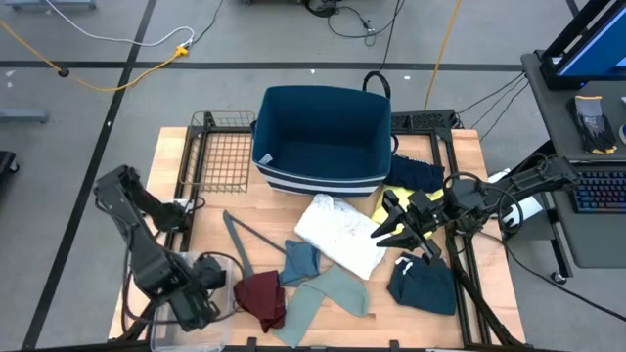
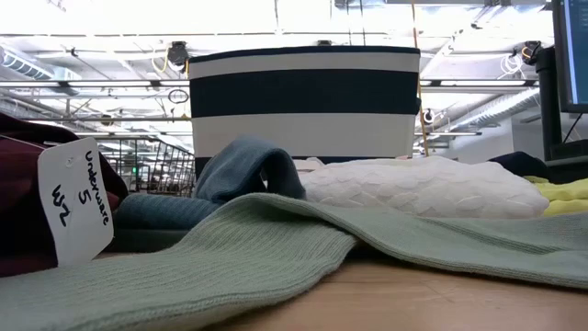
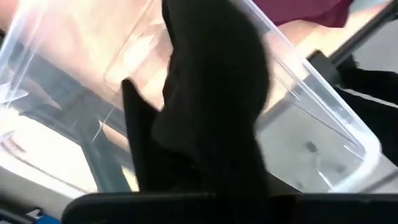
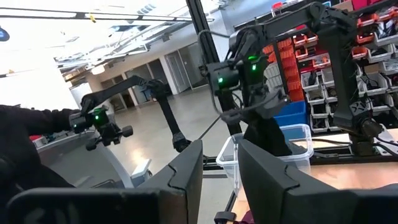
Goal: Pick & Place Cloths
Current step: Put the black sock into the transparent bin
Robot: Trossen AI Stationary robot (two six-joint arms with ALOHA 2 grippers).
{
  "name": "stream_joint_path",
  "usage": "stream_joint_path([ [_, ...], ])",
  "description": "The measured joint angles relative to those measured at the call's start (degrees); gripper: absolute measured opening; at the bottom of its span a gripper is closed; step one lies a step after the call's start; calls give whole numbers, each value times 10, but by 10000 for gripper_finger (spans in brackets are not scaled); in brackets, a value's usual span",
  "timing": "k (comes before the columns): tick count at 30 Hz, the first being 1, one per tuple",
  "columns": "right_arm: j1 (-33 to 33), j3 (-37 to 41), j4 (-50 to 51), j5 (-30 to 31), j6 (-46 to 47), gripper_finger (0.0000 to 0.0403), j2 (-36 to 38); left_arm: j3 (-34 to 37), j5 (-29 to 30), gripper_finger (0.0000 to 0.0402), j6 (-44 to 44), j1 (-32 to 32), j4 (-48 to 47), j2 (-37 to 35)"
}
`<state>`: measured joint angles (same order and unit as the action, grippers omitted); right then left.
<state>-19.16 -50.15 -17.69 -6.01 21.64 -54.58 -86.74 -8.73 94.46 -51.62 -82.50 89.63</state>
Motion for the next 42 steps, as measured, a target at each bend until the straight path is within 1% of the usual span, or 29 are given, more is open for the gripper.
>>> stream_joint_path([
  [3, 0, 0, 0, 0, 0, 94, 0, 0, -6, 0, -3, -4, 0, 22],
  [7, 0, 0, 0, 0, 0, 93, 0, 0, -32, 0, -6, -12, 0, 45],
  [14, 0, 0, 0, -2, 1, 94, 0, 0, -34, 1, 7, -30, 0, 72],
  [21, -1, 0, 0, -3, 2, 94, 0, 16, -37, 13, 39, -50, 8, 76],
  [27, -1, 0, 0, -3, 1, 94, 0, 45, -36, 16, 51, -62, 60, 76],
  [31, -1, 0, 0, -3, 1, 95, 0, 60, -33, 19, 51, -65, 78, 76],
  [33, -1, 0, 0, -3, 0, 96, 0, 68, -33, 29, 51, -65, 87, 76],
  [35, -1, 0, 0, -3, 0, 95, 0, 73, -33, 47, 51, -66, 92, 76],
  [42, -1, 0, 0, -3, 1, 96, 0, 75, -33, 144, 49, -66, 92, 76],
])
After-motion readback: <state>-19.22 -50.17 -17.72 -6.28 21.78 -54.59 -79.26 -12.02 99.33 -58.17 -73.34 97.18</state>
